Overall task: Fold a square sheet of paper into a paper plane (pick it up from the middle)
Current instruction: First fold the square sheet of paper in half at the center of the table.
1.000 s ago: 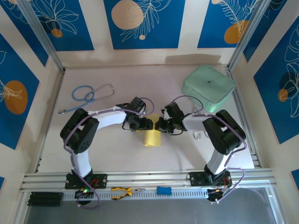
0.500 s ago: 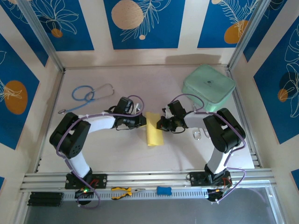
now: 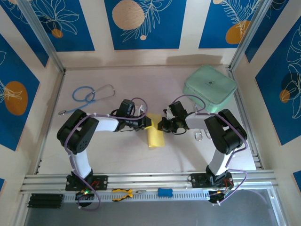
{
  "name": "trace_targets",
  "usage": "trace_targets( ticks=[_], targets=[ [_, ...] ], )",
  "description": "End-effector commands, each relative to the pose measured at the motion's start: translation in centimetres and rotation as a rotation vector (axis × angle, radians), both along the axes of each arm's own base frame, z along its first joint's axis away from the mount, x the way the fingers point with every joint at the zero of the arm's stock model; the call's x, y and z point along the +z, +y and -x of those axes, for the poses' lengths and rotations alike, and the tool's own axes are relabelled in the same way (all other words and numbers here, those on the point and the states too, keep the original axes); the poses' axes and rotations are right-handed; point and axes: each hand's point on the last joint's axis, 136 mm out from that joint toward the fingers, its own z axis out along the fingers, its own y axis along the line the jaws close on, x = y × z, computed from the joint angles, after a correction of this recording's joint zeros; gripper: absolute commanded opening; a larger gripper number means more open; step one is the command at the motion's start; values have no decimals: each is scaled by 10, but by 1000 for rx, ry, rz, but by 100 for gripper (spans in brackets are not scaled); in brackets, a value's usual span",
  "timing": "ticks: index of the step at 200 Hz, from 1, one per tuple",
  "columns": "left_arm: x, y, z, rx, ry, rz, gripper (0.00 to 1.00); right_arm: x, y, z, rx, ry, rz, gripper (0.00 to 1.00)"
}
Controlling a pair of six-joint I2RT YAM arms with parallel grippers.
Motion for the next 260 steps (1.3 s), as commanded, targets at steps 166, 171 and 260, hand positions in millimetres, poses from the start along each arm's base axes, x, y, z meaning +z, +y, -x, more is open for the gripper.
trace_targets(
  ticks=[166,171,260],
  targets=[
    [-12,24,18,-33,-30,-184,0,-35,-25,28,-56,126,120,0],
    [-7,22,18,-33,-35,-175,0,-35,-25,27,-58,125,119,0],
    [-31,14,42,-58,70,-181,0,-37,-24,27,-58,126,117,0]
  ],
)
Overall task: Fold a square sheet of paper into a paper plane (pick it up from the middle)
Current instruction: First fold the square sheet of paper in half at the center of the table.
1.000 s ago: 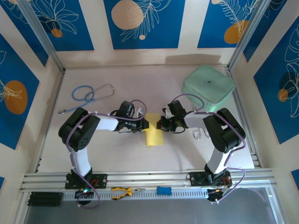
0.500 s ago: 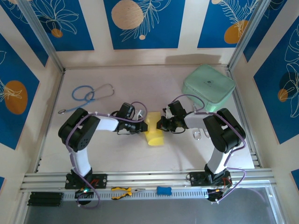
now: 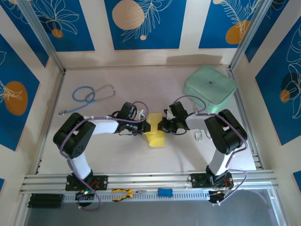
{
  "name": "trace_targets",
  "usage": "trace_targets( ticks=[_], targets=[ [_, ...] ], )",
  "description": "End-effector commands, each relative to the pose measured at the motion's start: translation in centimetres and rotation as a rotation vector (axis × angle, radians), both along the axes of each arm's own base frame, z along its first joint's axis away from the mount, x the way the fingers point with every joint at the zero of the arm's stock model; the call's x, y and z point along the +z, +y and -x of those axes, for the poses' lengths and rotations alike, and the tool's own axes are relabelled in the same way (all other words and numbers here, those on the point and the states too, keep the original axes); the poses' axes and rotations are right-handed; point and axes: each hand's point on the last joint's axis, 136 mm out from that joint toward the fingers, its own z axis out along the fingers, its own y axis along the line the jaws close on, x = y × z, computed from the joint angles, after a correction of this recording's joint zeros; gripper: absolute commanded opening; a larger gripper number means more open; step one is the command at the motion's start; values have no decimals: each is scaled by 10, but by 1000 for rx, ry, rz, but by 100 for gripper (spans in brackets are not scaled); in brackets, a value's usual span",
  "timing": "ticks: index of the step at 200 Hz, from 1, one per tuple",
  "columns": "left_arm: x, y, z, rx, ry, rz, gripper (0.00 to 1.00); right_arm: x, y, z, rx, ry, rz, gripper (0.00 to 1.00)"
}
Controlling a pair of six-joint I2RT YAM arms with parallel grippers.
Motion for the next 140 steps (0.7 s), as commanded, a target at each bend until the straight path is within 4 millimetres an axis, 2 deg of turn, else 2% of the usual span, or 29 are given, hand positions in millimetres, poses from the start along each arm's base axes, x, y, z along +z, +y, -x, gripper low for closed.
trace_targets(
  ticks=[1,40,67,92,123,140],
  targets=[
    [-22,8,10,-6,41,-62,0,-36,-25,27,-31,120,129,0],
    [-63,28,31,-15,91,-153,0,-37,-25,28,-31,122,126,0],
    [-75,44,43,-21,102,-222,0,-37,-25,28,-33,122,125,0],
    [-59,45,38,-21,57,-236,0,-36,-24,28,-33,119,124,0],
    [-19,26,25,-14,20,-125,0,-35,-25,28,-32,114,125,0],
    [-4,14,22,-12,21,-59,0,-34,-25,28,-33,114,126,0]
  ],
)
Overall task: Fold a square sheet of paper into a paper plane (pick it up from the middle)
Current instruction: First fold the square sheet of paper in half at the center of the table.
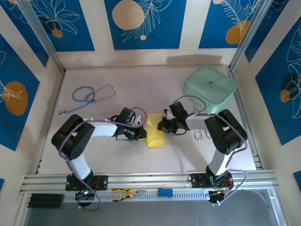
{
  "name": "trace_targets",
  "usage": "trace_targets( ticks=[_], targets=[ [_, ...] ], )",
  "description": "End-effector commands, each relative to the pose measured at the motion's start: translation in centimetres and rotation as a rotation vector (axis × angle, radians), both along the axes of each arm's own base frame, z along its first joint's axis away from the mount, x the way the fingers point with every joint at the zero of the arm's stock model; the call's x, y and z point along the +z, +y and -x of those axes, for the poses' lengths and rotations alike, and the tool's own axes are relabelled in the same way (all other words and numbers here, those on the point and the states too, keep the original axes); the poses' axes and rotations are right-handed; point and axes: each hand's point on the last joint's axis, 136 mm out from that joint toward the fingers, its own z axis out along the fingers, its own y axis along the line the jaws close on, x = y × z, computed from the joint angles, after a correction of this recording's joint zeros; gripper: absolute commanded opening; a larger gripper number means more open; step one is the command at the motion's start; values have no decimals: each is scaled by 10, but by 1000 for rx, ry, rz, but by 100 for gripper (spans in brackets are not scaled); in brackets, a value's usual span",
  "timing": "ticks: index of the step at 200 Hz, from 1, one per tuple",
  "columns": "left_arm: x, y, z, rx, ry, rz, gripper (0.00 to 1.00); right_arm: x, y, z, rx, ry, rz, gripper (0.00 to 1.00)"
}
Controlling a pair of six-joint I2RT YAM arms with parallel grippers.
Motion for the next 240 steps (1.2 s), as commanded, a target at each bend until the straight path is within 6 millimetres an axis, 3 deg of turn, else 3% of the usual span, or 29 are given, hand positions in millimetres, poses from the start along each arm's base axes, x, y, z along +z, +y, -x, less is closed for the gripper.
trace_targets(
  ticks=[1,29,70,118,144,166,214,240],
  targets=[
    [24,-12,1,-4,10,65,0,-34,-25,28,-31,116,128,0],
    [29,-24,3,-15,31,110,0,-35,-26,29,-33,116,130,0],
    [8,-19,17,-24,77,75,0,-35,-26,29,-34,117,131,0],
    [-31,9,45,-36,151,-55,0,-36,-27,30,-38,115,133,0],
    [-40,19,53,-34,159,-86,0,-36,-28,29,-41,116,133,0],
    [-28,18,50,-35,128,-78,0,-37,-27,29,-39,116,133,0],
    [25,-7,22,-11,19,54,1,-36,-28,30,-39,116,136,0],
    [31,-19,5,18,2,82,2,-35,-27,30,-39,117,135,0]
  ],
)
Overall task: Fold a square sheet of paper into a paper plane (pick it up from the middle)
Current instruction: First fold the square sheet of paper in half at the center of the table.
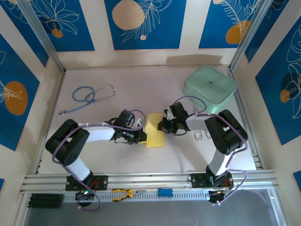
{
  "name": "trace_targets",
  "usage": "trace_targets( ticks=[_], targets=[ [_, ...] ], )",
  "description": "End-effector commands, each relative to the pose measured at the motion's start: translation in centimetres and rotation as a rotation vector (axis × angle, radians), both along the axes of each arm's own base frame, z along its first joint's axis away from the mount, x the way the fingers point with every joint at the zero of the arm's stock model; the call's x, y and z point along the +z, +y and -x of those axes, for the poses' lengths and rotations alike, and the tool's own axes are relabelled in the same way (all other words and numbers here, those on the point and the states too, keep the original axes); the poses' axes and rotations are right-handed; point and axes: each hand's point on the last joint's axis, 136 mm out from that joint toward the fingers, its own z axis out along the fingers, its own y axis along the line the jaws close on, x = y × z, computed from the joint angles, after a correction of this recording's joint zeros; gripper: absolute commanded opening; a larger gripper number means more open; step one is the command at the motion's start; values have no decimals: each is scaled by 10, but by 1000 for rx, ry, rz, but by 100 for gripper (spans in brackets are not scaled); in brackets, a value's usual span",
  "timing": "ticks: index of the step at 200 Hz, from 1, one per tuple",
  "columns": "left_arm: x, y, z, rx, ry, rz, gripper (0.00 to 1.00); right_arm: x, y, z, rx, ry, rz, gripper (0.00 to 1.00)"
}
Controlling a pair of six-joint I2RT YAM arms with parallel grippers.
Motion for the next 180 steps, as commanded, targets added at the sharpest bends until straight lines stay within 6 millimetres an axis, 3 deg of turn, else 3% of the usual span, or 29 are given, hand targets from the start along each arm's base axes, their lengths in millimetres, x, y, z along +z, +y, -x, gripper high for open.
trace_targets(
  ticks=[1,22,46,109,145,180],
  targets=[
    [15,-16,-19,25,-33,41,2,-36,-27,30,-33,126,143,0],
    [7,-20,-27,29,-25,10,2,-35,-27,30,-29,125,141,0],
    [-9,-16,-24,19,2,-30,2,-34,-26,30,-31,125,139,0],
    [-46,19,16,-46,89,-174,2,-36,-28,31,-34,129,145,0],
    [-34,29,24,-85,63,-206,4,-36,-28,32,-35,130,144,0],
    [1,9,8,-55,-9,-77,5,-35,-28,32,-34,127,143,0]
  ],
)
